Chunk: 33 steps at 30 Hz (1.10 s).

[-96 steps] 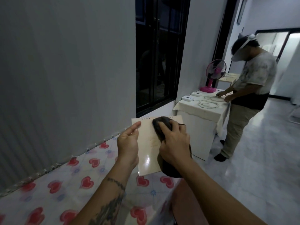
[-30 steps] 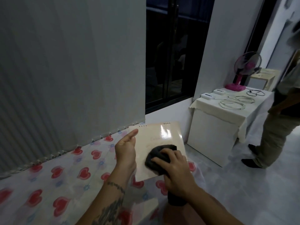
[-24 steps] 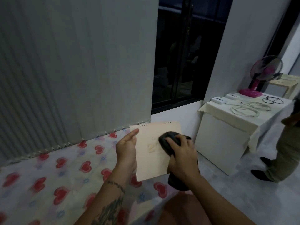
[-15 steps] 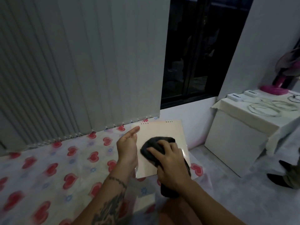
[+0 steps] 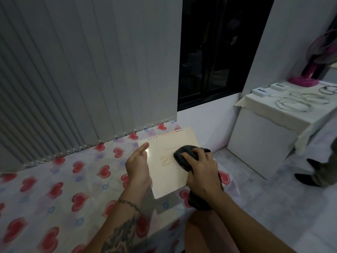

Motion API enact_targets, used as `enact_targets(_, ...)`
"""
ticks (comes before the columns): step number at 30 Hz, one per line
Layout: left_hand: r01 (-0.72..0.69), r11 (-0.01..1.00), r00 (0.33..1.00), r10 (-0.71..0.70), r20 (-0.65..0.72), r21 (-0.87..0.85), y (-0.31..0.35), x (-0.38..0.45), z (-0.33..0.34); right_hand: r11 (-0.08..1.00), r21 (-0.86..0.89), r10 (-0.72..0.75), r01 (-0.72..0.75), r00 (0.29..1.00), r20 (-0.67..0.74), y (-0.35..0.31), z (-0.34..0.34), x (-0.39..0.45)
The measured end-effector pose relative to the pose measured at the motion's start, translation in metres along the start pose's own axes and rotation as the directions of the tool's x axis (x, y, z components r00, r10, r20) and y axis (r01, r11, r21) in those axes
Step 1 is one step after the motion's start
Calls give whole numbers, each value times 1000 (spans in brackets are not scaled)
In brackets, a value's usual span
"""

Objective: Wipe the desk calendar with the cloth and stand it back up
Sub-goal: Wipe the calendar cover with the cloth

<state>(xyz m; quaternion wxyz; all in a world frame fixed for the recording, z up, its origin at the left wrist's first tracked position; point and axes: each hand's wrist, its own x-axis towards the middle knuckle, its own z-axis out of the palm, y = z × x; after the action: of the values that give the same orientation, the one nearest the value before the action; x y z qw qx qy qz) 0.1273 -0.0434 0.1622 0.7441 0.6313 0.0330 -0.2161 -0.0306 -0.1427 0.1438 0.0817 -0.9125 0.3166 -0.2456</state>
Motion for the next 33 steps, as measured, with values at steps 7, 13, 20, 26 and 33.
enact_targets(7, 56, 997, 998, -54, -35, 57, -25, 52, -35, 996, 6, 82, -85, 973, 216, -31, 50, 0)
enact_targets(13, 161, 984, 987, -158, -39, 77, -46, 108, -84, 975, 51, 195, -218, 939, 284, -57, 86, -5)
enact_targets(20, 235, 951, 972, -235, -23, 200, -62, 149, -117, 948, 7, 305, -319, 910, 281, -80, 111, -13)
enact_targets(26, 76, 866, 964, -190, 185, 494, -65, 162, -131, 941, -9, 325, -339, 892, 315, -87, 110, -19)
enact_targets(33, -184, 478, 957, -110, 267, 859, -52, 161, -134, 927, -23, 361, -374, 875, 321, -80, 100, -30)
